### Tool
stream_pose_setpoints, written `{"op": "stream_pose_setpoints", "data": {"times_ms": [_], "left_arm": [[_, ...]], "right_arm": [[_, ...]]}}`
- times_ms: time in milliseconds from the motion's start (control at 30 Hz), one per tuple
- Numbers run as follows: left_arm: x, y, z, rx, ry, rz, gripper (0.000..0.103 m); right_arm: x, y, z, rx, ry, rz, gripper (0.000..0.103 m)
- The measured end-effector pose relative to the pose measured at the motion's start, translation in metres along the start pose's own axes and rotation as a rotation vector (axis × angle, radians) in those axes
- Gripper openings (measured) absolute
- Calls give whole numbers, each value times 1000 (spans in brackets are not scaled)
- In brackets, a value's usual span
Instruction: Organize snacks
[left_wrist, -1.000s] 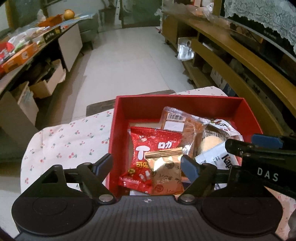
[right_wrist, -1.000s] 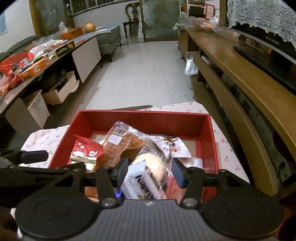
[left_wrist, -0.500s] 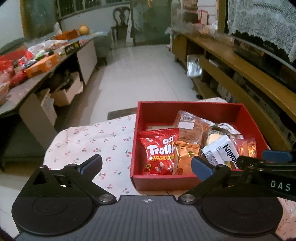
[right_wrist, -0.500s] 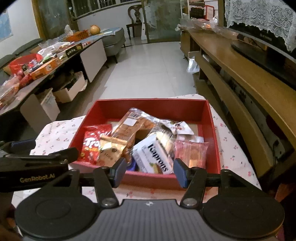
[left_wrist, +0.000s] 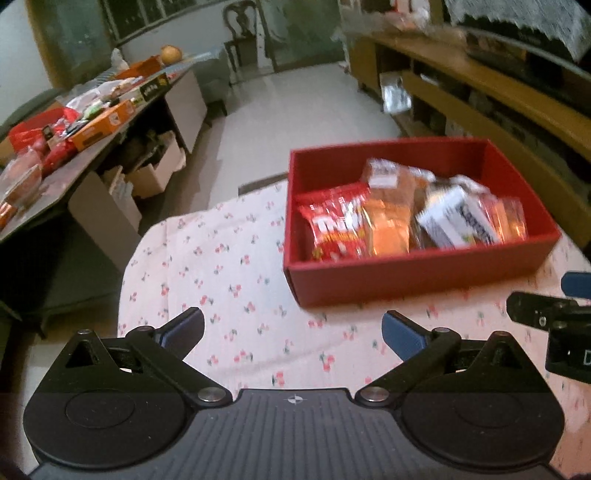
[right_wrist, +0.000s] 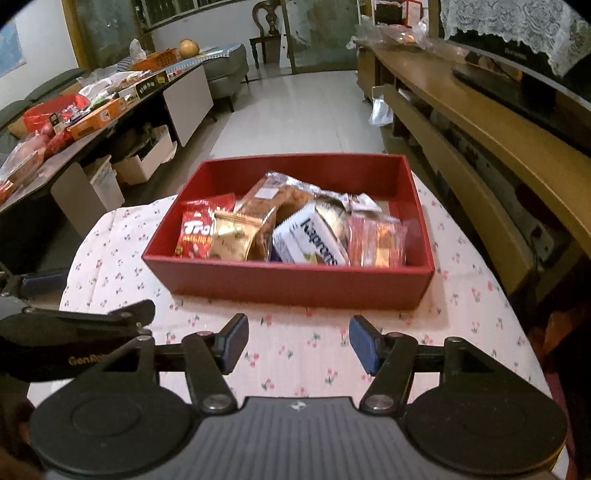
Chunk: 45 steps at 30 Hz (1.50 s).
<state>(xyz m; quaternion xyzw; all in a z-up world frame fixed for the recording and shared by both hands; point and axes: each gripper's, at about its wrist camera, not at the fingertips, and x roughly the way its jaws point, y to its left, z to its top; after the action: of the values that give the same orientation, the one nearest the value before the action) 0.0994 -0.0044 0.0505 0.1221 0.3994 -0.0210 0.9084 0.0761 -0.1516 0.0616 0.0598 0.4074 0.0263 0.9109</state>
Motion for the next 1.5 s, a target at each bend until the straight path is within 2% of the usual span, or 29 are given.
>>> {"op": "stream_pose_setpoints", "data": {"times_ms": [233,467,900,1500], "left_arm": [[-8,4,-18,-55,36,-117,103],[-16,4,-32,-58,57,-112,103],[-28,8,-55,-84,88,-152,103],[-45,9,-75,-93,94,-193,103]], "right_arm": [[-12,-2,-23,11,13,-11,86],[-23,-1,-35,25,9,-9,88],[-33,7,-51,18,14,1,89],[-55,12,-72,14,-4,15,89]]}}
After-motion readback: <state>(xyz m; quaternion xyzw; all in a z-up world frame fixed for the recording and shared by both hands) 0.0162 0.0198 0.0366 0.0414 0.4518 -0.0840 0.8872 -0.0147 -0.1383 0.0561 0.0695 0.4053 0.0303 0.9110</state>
